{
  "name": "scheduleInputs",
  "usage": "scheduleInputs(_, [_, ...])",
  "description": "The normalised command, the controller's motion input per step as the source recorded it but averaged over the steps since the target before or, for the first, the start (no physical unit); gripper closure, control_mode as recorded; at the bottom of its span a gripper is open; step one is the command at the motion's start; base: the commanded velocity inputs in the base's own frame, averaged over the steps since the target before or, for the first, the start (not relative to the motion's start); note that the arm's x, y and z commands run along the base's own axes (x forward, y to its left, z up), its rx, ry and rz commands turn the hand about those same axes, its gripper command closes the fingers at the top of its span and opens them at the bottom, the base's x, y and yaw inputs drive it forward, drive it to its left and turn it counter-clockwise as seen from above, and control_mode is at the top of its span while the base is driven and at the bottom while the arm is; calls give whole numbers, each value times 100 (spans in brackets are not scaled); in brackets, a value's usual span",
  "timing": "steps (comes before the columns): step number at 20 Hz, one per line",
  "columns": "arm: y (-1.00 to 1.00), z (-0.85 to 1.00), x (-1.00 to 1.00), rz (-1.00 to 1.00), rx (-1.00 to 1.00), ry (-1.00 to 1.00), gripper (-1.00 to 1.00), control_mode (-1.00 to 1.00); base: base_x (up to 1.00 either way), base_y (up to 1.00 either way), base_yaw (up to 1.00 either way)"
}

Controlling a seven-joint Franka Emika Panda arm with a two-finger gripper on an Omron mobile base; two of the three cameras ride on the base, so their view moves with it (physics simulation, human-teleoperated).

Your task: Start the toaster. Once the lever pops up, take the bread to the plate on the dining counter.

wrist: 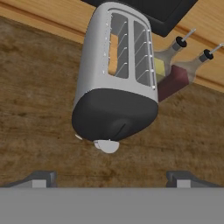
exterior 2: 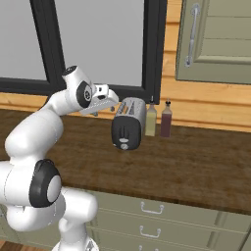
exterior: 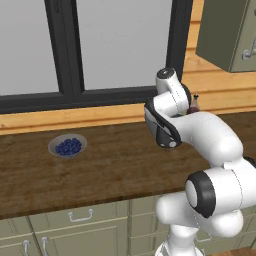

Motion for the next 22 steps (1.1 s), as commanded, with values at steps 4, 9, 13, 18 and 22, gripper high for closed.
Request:
scheduleInputs(4, [0, 0, 0, 0, 0, 0, -100, -100, 0, 0, 0])
scheduleInputs(9, [0, 0, 0, 0, 0, 0, -100, -100, 0, 0, 0])
scheduleInputs(13, [0, 0, 0, 0, 0, 0, -100, -100, 0, 0, 0])
scheduleInputs(18, [0, 0, 0, 0, 0, 0, -100, -100, 0, 0, 0])
scheduleInputs(22, [0, 0, 0, 0, 0, 0, -100, -100, 0, 0, 0])
